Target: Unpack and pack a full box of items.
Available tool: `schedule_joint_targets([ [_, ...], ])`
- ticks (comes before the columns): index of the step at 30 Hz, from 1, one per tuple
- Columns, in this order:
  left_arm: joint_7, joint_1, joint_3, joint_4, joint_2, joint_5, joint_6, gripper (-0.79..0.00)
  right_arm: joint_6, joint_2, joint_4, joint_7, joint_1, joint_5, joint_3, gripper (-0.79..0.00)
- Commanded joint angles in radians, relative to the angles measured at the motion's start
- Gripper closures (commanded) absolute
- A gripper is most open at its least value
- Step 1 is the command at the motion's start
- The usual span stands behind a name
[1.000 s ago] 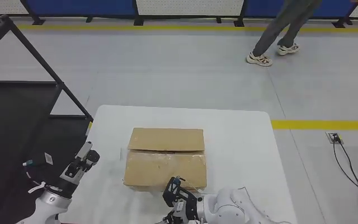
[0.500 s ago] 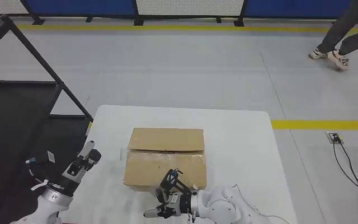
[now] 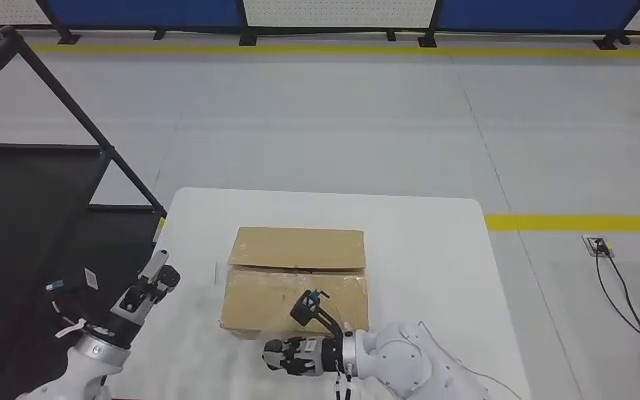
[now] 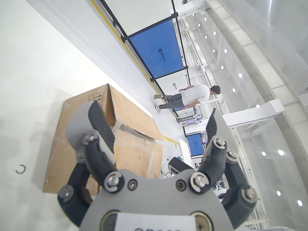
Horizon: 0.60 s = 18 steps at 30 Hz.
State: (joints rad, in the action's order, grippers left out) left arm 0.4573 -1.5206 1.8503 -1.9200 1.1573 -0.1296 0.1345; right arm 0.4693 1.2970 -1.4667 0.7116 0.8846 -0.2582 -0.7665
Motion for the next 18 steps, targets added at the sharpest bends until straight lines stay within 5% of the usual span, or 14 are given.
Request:
schedule_joint_targets([
  [1, 0.002, 0.002, -0.002, 0.001, 0.000, 0.000, 0.000, -0.785, 0.020, -0.002, -0.002, -0.001, -0.003, 0.011, -0.013, 0.000],
  [18, 0.013, -0.009, -0.040, 0.006, -0.003, 0.030, 0.013, -0.785, 0.149, -0.014, -0.072, -0.006, -0.063, -0.005, -0.101, 0.000],
])
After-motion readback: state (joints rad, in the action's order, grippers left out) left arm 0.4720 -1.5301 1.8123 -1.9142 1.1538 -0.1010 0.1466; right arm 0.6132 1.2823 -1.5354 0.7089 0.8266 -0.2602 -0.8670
